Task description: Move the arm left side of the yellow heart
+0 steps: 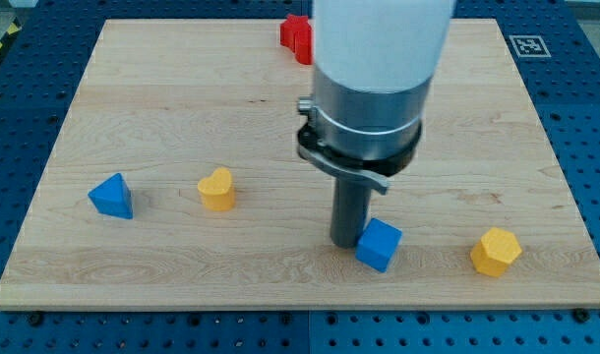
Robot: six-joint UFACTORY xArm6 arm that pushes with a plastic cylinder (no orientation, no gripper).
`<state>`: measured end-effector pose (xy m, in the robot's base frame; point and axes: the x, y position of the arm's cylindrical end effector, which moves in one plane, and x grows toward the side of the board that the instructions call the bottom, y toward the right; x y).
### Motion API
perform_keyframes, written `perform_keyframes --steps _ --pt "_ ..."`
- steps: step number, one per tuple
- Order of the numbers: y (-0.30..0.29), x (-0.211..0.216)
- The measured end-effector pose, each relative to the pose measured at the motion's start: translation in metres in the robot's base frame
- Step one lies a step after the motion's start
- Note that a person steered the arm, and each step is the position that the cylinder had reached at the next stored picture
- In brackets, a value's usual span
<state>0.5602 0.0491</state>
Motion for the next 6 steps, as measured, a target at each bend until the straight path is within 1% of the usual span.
perform_keyframes --steps 1,2,5,6 --pt "0.006 0.000" --pt "-0.003 0.000" --pt "-0.165 -0.002" --pt "-0.166 -0.007"
